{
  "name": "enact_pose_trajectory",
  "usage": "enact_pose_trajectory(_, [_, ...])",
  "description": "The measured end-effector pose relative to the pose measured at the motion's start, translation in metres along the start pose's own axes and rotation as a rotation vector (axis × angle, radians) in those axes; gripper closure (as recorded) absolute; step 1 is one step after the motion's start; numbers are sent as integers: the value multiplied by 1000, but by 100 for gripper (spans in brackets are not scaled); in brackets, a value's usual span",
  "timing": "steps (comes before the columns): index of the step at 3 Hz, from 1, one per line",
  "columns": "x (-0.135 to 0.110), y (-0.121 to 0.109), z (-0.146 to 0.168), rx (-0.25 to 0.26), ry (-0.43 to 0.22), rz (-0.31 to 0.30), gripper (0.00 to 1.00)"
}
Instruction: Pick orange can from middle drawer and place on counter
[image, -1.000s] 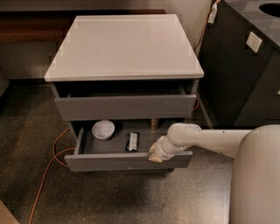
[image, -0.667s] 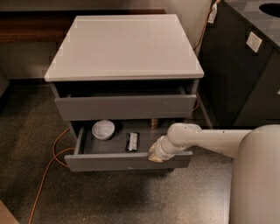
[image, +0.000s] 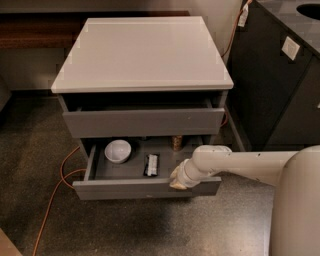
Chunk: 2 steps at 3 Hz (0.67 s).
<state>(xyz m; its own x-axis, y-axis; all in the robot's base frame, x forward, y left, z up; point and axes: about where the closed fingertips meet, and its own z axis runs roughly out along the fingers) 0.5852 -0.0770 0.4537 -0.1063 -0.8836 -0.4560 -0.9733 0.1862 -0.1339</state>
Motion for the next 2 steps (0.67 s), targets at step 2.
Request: enact_pose_trajectory(2, [-2,22,-6,6,-2,-12,100])
